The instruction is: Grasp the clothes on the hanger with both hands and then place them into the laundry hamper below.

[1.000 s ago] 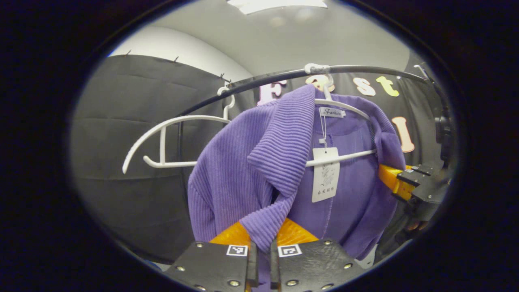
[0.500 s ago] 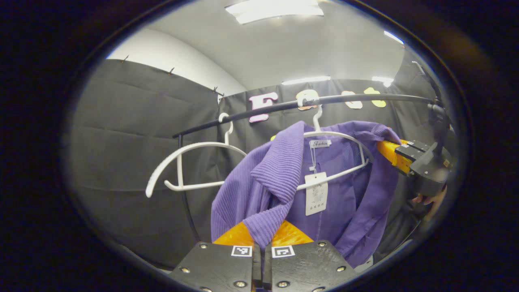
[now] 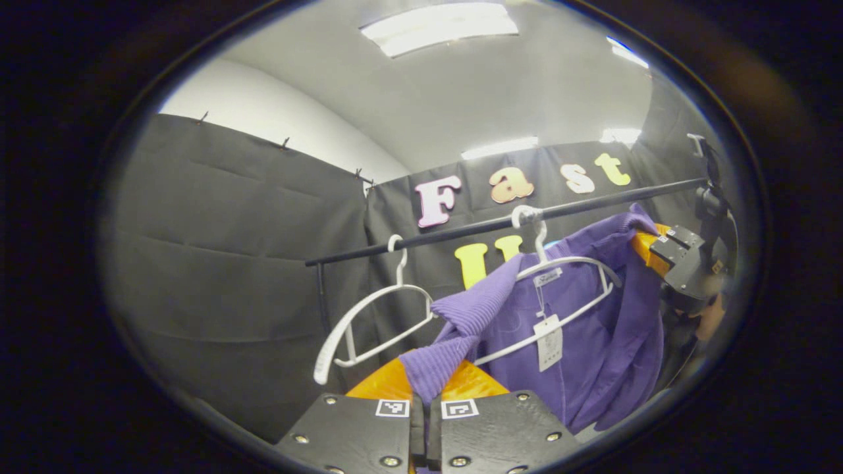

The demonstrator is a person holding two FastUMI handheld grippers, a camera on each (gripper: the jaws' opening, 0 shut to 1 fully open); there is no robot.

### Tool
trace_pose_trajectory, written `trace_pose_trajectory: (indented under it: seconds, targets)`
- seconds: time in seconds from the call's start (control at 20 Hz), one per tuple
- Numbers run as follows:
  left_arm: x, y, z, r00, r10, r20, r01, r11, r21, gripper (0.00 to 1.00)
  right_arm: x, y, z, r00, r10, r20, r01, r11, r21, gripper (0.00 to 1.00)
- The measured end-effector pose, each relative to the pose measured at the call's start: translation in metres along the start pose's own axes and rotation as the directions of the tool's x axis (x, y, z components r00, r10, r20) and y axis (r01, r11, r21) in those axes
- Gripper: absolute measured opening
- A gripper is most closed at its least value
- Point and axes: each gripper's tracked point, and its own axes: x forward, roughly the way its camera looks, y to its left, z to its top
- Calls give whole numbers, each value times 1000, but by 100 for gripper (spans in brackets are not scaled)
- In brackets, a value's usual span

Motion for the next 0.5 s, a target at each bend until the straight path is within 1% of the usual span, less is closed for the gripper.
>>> trace_pose_trajectory:
  seconds: [0.05,0.1,0.35,0.4,0.45,0.5]
  targets:
    - [-1,12,10,1000,14,18,-15,1000,10,7,2,-2,1,1000,-1,8,2,1000,-13,5]
    - [0,19,19,999,24,33,-24,1000,16,2,5,-4,0,1000,-9,12,9,1000,-28,5]
    - [11,44,40,996,56,76,-59,997,47,7,22,-27,-15,999,-42,14,43,997,-69,6]
    - [14,50,42,995,63,82,-68,996,54,0,24,-28,-21,999,-44,6,44,996,-73,6]
    - [19,54,42,994,66,86,-72,995,66,0,24,-27,-24,999,-43,0,43,996,-81,6]
    - [26,55,42,993,72,92,-80,993,85,7,25,-27,-28,999,-44,-5,43,995,-95,6]
